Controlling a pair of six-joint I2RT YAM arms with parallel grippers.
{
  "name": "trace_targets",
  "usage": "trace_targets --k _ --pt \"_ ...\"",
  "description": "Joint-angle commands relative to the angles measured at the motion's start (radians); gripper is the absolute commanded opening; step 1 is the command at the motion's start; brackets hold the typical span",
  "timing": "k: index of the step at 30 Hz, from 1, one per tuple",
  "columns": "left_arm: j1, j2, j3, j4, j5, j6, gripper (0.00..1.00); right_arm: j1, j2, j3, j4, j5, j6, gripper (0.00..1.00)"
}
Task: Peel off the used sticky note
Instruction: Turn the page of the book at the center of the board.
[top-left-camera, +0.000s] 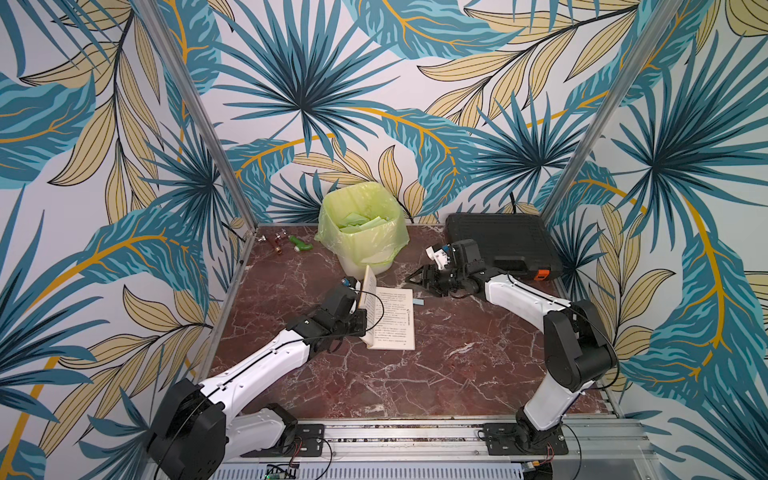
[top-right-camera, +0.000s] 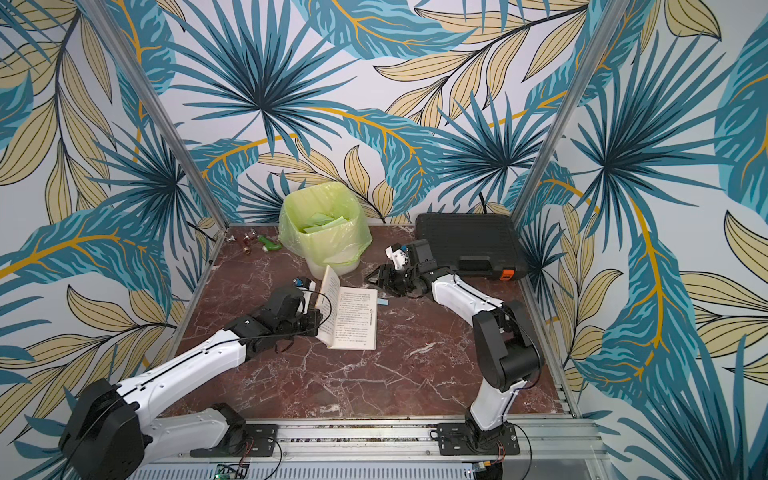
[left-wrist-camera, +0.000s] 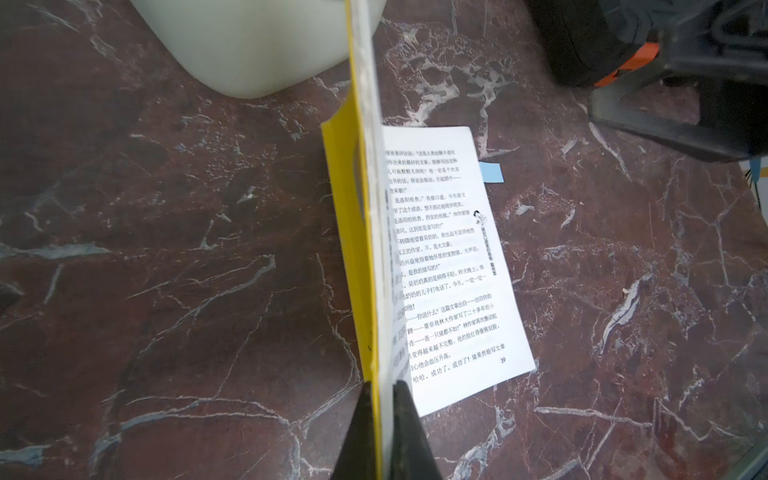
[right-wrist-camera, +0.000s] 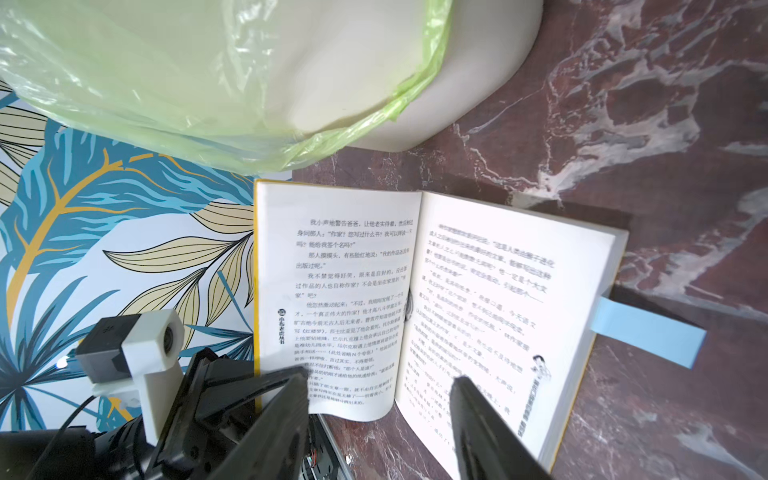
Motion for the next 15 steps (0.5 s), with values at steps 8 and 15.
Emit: trace_targets --k 8,15 --pt "-0.021 0.057 0.037 0.027 -0.007 0.037 0.0 -0.038 0.022 -0.019 -0.135 0.115 -0.031 0.57" --pt "-0.021 0.055 -0.002 0.053 -0.015 0.045 0.0 -0.051 0.173 0.045 -0.119 -0.001 -0.155 0.56"
